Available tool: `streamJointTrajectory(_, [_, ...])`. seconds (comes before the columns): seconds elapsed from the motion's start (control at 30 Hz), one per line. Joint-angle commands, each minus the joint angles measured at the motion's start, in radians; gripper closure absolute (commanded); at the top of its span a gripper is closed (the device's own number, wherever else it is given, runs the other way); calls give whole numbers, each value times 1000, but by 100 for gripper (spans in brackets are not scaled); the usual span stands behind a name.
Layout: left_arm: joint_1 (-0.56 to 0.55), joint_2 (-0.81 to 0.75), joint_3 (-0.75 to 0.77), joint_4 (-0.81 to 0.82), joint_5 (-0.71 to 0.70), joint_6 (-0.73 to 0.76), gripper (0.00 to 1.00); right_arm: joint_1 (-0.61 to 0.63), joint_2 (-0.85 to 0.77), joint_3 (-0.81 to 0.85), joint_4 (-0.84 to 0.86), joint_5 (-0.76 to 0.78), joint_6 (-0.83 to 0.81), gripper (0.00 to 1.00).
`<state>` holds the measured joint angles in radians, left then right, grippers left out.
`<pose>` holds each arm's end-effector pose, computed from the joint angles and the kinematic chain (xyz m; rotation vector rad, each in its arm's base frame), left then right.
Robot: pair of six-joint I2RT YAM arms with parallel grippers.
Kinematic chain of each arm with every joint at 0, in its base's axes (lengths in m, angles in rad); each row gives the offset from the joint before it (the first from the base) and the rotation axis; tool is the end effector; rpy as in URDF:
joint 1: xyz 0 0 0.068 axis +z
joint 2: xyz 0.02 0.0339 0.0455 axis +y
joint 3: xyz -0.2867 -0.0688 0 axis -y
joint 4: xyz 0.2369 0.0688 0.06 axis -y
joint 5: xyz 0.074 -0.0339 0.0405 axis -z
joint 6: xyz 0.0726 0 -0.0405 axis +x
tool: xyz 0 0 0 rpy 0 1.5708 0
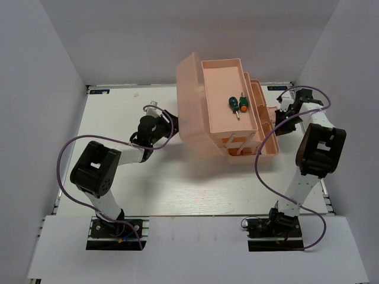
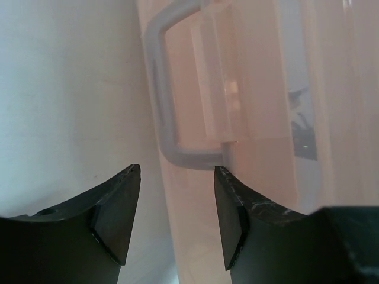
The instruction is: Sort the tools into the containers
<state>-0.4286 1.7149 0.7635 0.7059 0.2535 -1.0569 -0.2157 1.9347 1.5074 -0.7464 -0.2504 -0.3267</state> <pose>0.3449 -0.1776 0.2041 -0.4278 1.9586 -1.2402 0.4125 -0.0720 0.2048 -0.2171 2.6803 0.1811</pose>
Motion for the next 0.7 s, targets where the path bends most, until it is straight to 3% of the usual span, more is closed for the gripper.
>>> streamJointTrajectory(0.0, [-22, -71, 121, 14, 82, 25, 37, -1, -3, 22, -100, -366, 29, 91])
streamJointTrajectory(0.13, [-32, -37, 212, 4, 154, 25, 38, 1, -8, 36, -119, -501, 37, 91])
streamJointTrajectory(0.3, [-62, 79, 385, -28, 320, 25, 38, -1, -36, 37, -99, -541, 63, 91])
streamJointTrajectory(0.4, [-81, 130, 471, -39, 403, 14, 39, -2, -46, 18, -79, -488, 84, 90])
streamJointTrajectory(0.67, [-90, 167, 556, -65, 466, 14, 39, -31, -158, -107, 67, -346, 147, 88])
